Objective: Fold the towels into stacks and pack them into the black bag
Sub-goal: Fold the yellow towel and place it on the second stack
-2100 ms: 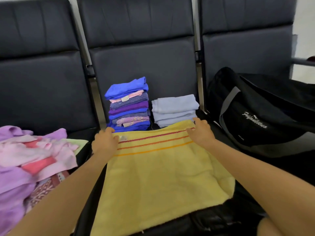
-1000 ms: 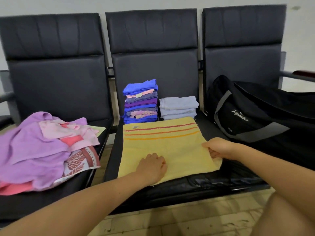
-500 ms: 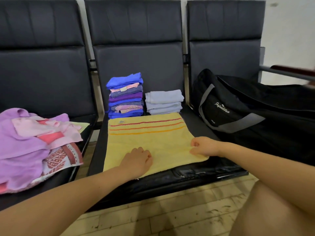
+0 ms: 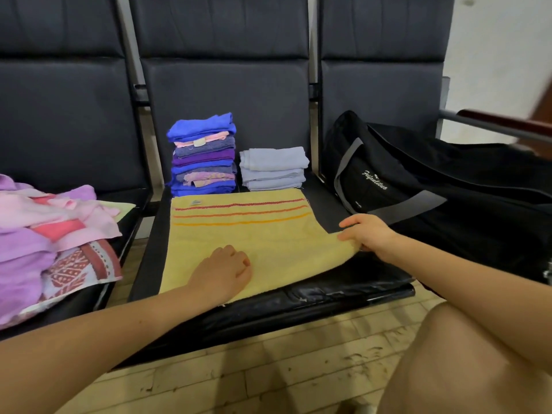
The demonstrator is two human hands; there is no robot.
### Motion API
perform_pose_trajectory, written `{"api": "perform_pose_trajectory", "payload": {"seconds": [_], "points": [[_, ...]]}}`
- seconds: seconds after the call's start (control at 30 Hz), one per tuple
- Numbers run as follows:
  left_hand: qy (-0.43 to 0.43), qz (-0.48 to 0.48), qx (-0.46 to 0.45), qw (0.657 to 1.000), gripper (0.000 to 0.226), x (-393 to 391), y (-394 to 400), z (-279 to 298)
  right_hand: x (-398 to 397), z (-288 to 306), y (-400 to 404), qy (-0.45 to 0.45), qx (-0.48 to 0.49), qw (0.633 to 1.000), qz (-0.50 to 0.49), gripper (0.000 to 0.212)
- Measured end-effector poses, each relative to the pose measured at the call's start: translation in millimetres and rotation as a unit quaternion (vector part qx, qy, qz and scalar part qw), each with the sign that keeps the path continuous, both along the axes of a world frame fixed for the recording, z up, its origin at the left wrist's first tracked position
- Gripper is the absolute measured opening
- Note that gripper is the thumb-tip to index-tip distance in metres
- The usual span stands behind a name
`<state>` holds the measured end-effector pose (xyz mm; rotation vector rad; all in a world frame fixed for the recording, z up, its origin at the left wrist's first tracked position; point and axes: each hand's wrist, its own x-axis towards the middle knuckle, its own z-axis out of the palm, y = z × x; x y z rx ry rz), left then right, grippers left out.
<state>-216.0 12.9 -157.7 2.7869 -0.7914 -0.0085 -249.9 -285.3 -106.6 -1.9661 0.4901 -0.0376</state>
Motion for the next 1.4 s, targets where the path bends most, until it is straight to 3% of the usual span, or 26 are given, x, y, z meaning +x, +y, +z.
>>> {"api": "perform_pose_trajectory", "payload": {"seconds": [0.17, 0.23, 0.33, 0.43, 0.6, 0.67, 0.73, 0.77, 0.87, 0.93, 1.03, 1.07, 1.13, 1.2, 1.3, 1.4], "points": [[-0.006, -0.066, -0.049, 0.997, 0.022, -11, -3, 10, -3, -3, -4, -0.016, -0.271, 0.959, 0.081, 0.018], [0.015, -0.095, -0.054, 0.994, 0.036, -16, -4, 14, -4, -2, 4, -0.042, -0.299, 0.944, 0.132, 0.013], [0.007, -0.166, 0.008, 0.986, 0.064, -17, 0, 13, -6, -3, 25, -0.041, -0.273, 0.926, 0.256, 0.012], [0.006, -0.190, 0.007, 0.982, 0.059, -11, 4, 8, -7, -8, 46, 0.015, -0.268, 0.884, 0.383, 0.022], [0.014, -0.101, -0.099, 0.990, 0.015, -5, -1, 2, 9, -17, 66, -0.010, -0.299, 0.847, 0.440, 0.023], [0.033, -0.018, -0.161, 0.986, 0.013, 2, -4, 6, 18, -19, 70, -0.034, -0.351, 0.830, 0.432, 0.014], [0.036, 0.007, -0.165, 0.986, 0.016, 13, -3, 13, 29, -19, 72, -0.037, -0.403, 0.814, 0.417, 0.011], [0.029, -0.001, -0.133, 0.991, 0.020, 17, -1, 19, 34, -18, 71, -0.030, -0.416, 0.814, 0.404, 0.013], [-0.013, -0.031, 0.077, 0.996, 0.050, 30, 14, 35, 49, -13, 61, -0.020, -0.437, 0.834, 0.336, 0.025], [-0.002, -0.015, 0.146, 0.989, 0.057, 37, 24, 42, 56, -10, 53, -0.021, -0.450, 0.847, 0.283, 0.035], [0.015, 0.026, 0.091, 0.995, 0.029, 47, 45, 43, 63, -11, 40, -0.039, -0.427, 0.875, 0.225, 0.031], [0.016, 0.045, 0.065, 0.997, 0.034, 50, 53, 43, 64, -10, 36, -0.043, -0.393, 0.897, 0.198, 0.033], [0.030, 0.080, 0.011, 0.996, 0.036, 54, 69, 43, 62, -6, 30, -0.057, -0.270, 0.950, 0.145, 0.037], [0.045, 0.110, -0.033, 0.992, 0.027, 54, 82, 42, 54, -2, 27, -0.094, -0.117, 0.984, 0.100, 0.025], [0.086, 0.156, -0.161, 0.971, 0.029, 48, 84, 45, 42, 2, 28, -0.125, 0.045, 0.989, 0.066, 0.022], [0.088, 0.165, -0.247, 0.951, 0.034, 41, 79, 47, 35, 2, 28, -0.107, 0.023, 0.991, 0.077, 0.024]]}}
